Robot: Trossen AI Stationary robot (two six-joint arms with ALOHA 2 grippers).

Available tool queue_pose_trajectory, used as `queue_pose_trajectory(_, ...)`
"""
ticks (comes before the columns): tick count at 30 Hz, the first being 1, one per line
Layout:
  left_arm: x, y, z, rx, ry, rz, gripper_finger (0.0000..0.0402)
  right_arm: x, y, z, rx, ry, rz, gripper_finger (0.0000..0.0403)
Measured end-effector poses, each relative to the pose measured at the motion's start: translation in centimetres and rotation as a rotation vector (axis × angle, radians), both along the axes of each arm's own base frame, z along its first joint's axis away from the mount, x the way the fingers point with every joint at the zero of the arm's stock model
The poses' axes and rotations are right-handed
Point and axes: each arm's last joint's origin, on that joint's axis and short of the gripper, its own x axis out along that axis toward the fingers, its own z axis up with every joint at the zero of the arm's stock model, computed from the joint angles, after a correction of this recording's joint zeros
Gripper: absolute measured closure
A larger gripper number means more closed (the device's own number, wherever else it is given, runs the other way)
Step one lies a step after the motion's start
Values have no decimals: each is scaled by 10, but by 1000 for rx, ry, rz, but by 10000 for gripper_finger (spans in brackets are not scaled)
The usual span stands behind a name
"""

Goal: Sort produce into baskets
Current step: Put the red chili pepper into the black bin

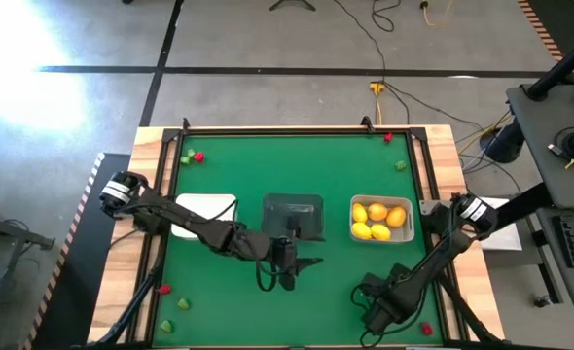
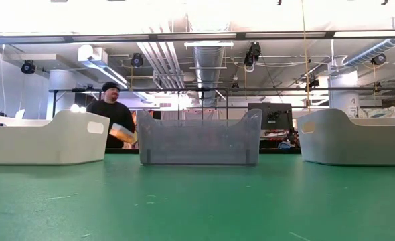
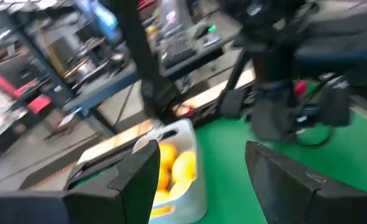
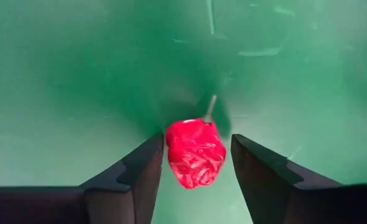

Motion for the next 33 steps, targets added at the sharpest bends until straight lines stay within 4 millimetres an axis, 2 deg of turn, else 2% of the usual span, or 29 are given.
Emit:
queue_pose_trajectory(5, -6, 0, 0, 1, 20, -39, 183, 0, 0, -2, 7, -22, 12, 252)
queue_pose_trajectory(9, -21, 6, -1, -15, -1, -37, 183, 1, 0, -1, -5, -47, 17, 281)
queue_pose_trajectory(15, -62, 22, -7, -88, -128, -32, 183, 5, 2, 5, 7, -67, 74, 313)
queue_pose_trajectory(18, -85, 31, -8, -182, -164, -26, 183, 13, 0, 25, 30, -139, 118, 319)
queue_pose_trajectory(22, -110, 40, -9, -373, -175, -23, 183, 30, -11, 61, -11, -329, 194, 317)
queue_pose_trajectory(26, -126, 39, -15, -441, -145, -131, 183, 53, -31, 92, -138, -514, 309, 315)
queue_pose_trajectory(29, -133, 32, -22, -475, -108, -223, 183, 74, -50, 107, -246, -589, 404, 318)
queue_pose_trajectory(33, -137, 22, -21, -502, -100, -267, 183, 113, -83, 116, -340, -699, 491, 319)
